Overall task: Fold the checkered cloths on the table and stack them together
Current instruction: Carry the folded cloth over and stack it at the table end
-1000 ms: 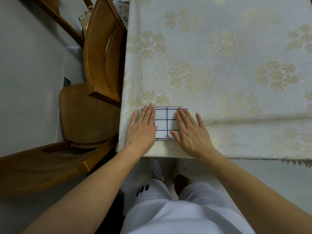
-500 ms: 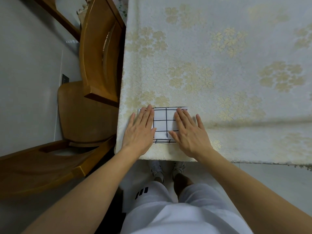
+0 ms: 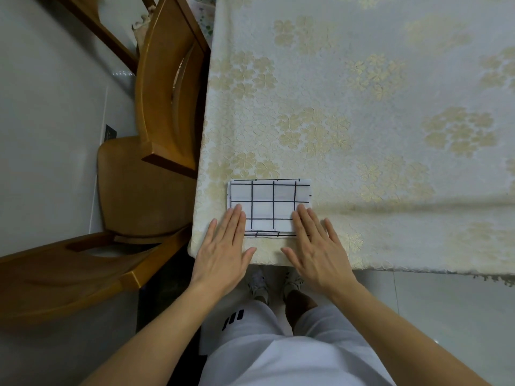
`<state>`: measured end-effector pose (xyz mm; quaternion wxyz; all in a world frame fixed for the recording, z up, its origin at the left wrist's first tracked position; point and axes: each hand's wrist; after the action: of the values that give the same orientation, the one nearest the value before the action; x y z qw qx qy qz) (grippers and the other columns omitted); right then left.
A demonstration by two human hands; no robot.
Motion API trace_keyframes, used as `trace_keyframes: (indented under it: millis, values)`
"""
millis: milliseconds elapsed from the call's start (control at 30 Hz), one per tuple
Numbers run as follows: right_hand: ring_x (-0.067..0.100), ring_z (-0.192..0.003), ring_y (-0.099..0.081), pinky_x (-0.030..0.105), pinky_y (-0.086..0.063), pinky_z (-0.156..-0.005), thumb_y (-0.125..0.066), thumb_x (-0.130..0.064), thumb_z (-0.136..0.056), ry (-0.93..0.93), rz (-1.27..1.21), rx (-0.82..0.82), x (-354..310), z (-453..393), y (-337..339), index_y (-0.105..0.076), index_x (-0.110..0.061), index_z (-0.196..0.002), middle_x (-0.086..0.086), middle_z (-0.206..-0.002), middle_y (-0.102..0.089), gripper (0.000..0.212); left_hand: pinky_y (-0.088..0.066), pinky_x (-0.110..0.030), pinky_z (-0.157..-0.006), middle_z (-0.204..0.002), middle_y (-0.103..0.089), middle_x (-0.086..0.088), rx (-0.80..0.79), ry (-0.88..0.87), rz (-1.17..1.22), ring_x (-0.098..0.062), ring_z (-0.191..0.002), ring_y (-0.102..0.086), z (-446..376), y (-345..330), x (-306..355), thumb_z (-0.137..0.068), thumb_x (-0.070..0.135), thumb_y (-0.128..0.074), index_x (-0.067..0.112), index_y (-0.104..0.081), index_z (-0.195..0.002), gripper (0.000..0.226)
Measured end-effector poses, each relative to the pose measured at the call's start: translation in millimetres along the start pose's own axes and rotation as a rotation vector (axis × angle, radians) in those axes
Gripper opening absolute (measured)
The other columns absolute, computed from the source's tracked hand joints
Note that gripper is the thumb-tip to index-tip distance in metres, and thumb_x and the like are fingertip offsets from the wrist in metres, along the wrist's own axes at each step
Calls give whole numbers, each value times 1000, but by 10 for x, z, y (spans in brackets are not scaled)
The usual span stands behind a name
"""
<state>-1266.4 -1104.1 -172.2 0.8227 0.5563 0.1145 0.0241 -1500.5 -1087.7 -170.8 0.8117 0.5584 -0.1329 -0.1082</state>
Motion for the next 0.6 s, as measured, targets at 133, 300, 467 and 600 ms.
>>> trace_keyframes:
  millis: [133, 300, 467, 600]
  values:
    - [20, -153, 6, 44, -6, -124, -10, -62, -100, -9, 0, 4, -35, -12, 29, -4, -13, -159, 6, -167, 4, 77, -16, -48, -123, -166, 5, -9, -8, -1, -6, -21, -153, 3, 11, 33, -3, -100, 56, -17, 8, -2, -157, 77]
    - [21, -154, 4, 47, -7, -124, -14, -62, -101, -1, 25, 17, -55, 94, 33, -1, -13, -159, 6, -167, 4, 77, -14, -47, -122, -166, 4, -9, 20, -76, -19, -20, -154, 3, 156, 63, 11, -101, 56, -21, 7, -4, -157, 77]
    - [21, -154, 7, 49, -9, -123, -12, -62, -101, -3, 31, -25, -90, 180, -63, -1, -14, -159, 7, -167, 6, 76, -22, -49, -121, -166, 3, -9, -36, -75, -5, -21, -154, 1, 213, -26, 1, -101, 57, -16, 8, -5, -157, 75]
    - [23, -154, 5, 51, -11, -123, -11, -62, -101, -17, 36, -30, -112, 167, -70, -4, -13, -159, 8, -167, 3, 76, -19, -50, -121, -166, -1, -10, -25, -75, -14, -22, -153, -3, 204, -8, 14, -100, 57, -18, 7, -11, -157, 76]
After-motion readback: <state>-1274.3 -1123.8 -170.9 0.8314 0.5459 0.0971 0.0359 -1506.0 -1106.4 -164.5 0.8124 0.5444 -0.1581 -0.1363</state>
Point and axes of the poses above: each hand's wrist, its own z-axis away from the middle knuckle, its own y-axis out of the back of the hand, x = y × z
